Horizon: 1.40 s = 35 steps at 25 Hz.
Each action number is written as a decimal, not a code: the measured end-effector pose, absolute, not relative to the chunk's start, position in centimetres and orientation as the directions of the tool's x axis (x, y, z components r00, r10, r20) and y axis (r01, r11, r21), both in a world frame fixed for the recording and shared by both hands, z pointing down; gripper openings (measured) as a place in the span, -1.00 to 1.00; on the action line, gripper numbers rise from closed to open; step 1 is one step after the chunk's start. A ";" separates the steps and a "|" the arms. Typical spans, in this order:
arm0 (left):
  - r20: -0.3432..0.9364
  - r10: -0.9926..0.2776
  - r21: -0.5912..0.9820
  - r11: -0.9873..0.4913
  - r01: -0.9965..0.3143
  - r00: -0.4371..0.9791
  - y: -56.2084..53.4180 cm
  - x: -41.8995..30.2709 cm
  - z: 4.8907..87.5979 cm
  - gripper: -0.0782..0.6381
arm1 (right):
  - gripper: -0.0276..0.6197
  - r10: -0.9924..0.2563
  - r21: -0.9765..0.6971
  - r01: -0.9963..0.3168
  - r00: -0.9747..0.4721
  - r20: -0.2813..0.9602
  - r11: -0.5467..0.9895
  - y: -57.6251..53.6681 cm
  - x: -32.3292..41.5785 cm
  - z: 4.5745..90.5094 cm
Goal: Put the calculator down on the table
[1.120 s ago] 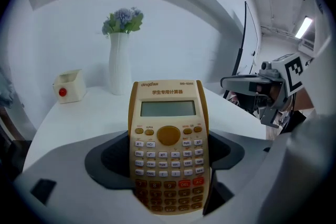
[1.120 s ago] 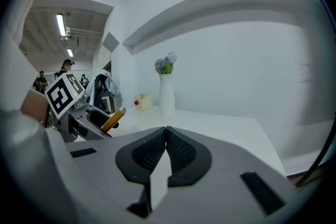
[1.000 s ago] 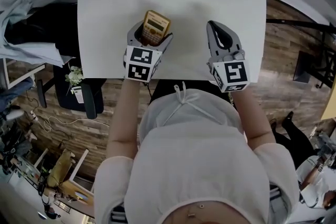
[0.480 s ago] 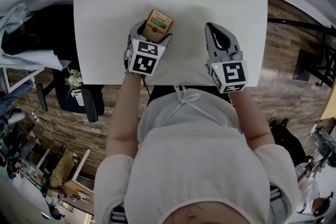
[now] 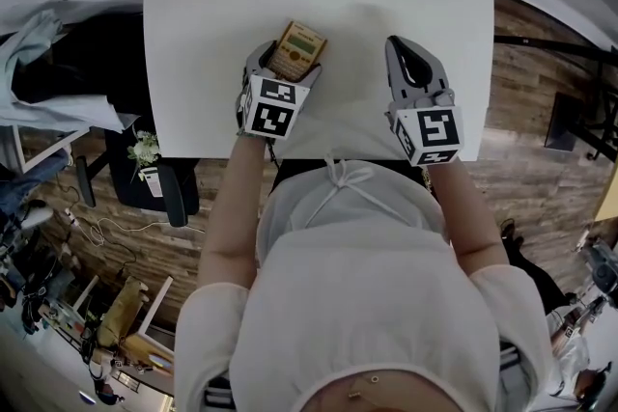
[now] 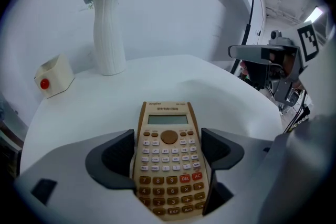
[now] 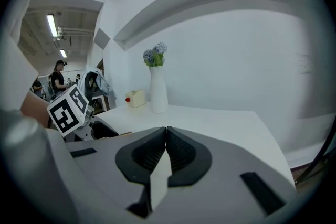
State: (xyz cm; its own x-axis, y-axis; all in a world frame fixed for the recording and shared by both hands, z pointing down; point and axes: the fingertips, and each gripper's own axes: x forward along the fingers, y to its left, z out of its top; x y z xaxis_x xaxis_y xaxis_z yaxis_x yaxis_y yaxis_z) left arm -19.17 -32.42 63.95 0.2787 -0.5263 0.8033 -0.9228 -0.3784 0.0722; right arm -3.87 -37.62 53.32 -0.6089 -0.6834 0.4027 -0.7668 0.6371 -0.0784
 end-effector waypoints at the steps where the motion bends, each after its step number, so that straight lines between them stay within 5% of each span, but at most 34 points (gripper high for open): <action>1: 0.796 -0.539 0.071 -0.368 -0.927 0.275 -32.5 -19.3 63.9 0.35 | -0.90 -0.684 -0.078 -0.768 -0.608 0.402 0.636 -37.5 -3.9 53.1; 11: 0.729 -0.589 0.134 -0.377 -0.917 0.348 -32.1 -18.0 60.2 0.35 | -0.90 -0.711 -0.044 -0.785 -0.581 0.397 0.618 -35.8 -3.6 51.1; 18: 0.607 -0.689 0.010 -0.491 -0.871 0.395 -32.6 -17.8 52.3 0.34 | -0.90 -0.697 -0.052 -0.768 -0.605 0.385 0.638 -34.4 -5.1 47.7; 26: 0.393 -0.809 -0.023 -0.483 -0.875 0.436 -31.9 -19.9 42.5 -0.44 | -0.90 -0.737 -0.017 -0.772 -0.614 0.283 0.636 -32.8 -6.9 41.6; 35: 0.243 -0.861 -0.059 -0.473 -0.879 0.446 -30.0 -22.3 35.2 -0.72 | -0.90 -0.772 -0.006 -0.783 -0.613 0.167 0.621 -31.8 -7.8 36.0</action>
